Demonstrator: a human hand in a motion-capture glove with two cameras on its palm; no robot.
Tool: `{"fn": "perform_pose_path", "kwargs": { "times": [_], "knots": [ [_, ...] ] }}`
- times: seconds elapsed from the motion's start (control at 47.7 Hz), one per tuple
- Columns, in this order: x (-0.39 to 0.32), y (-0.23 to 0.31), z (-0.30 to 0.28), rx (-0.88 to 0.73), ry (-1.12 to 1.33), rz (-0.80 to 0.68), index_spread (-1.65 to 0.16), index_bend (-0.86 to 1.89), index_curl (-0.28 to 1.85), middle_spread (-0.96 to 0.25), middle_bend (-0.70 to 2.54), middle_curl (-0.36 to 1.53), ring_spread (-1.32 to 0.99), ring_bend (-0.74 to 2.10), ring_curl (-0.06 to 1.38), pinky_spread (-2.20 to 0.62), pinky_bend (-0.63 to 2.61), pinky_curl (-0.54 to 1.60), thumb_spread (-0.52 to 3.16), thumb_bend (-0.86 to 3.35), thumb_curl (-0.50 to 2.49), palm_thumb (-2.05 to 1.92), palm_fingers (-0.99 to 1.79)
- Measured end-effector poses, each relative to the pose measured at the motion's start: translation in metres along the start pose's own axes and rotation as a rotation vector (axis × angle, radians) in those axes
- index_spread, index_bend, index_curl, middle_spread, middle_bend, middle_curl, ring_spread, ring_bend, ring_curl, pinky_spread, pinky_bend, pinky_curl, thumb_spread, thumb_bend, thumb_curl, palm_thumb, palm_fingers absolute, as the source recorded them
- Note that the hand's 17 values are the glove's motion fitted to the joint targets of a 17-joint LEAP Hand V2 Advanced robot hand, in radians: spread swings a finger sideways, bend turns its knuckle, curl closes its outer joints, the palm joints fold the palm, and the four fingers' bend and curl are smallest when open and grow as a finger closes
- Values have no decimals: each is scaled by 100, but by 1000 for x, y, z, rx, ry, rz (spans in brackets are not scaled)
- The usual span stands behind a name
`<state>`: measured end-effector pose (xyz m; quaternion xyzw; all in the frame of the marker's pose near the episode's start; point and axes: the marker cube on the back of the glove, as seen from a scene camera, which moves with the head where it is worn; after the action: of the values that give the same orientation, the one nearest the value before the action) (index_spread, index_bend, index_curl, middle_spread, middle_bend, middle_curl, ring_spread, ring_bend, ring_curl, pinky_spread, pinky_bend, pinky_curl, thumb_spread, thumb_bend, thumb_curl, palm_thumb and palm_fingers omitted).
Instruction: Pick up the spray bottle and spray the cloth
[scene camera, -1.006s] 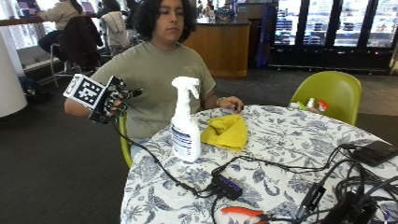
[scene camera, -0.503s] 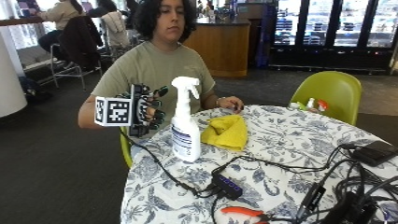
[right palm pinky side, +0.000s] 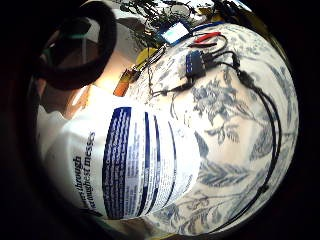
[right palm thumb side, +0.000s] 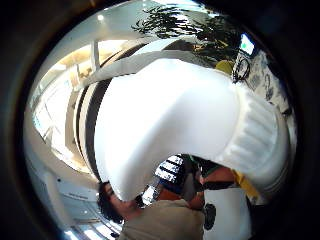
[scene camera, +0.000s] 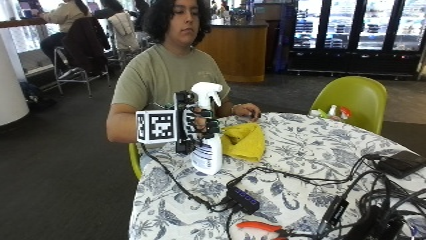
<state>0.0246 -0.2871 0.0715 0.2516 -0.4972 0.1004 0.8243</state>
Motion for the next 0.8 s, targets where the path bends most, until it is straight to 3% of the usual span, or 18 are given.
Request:
{"fn": "perform_pose_path", "kwargs": {
  "times": [0.21, 0.252, 0.335, 0.461, 0.65, 0.796],
  "knots": [
    [4, -33, 22, -38, -50, 88, -29, 9, 16, 0, 20, 35, -8, 65, 37, 4, 54, 37, 92, -3, 38, 73, 45],
    [-1, -37, 24, -52, -109, 115, -27, 10, 16, 0, 23, 36, -8, 65, 36, 2, 52, 36, 92, -2, 39, 75, 54],
    [-15, -40, 21, -99, -169, 120, -26, 20, 21, -7, 45, 42, -12, 67, 34, -4, 39, 30, 89, 6, 45, 92, 112],
    [-54, -41, 6, -238, -145, 121, -25, 22, 30, -11, 58, 49, -14, 72, 42, -11, 40, 36, 83, 4, 49, 97, 133],
    [-133, -36, -8, -662, 211, 221, -25, 28, 39, -15, 63, 53, -16, 72, 45, -18, 46, 40, 72, 0, 56, 101, 137],
    [-149, -28, 8, -910, 557, 343, -25, 31, 44, -17, 65, 54, -17, 72, 46, -21, 47, 42, 65, -1, 61, 103, 136]
  ]
}}
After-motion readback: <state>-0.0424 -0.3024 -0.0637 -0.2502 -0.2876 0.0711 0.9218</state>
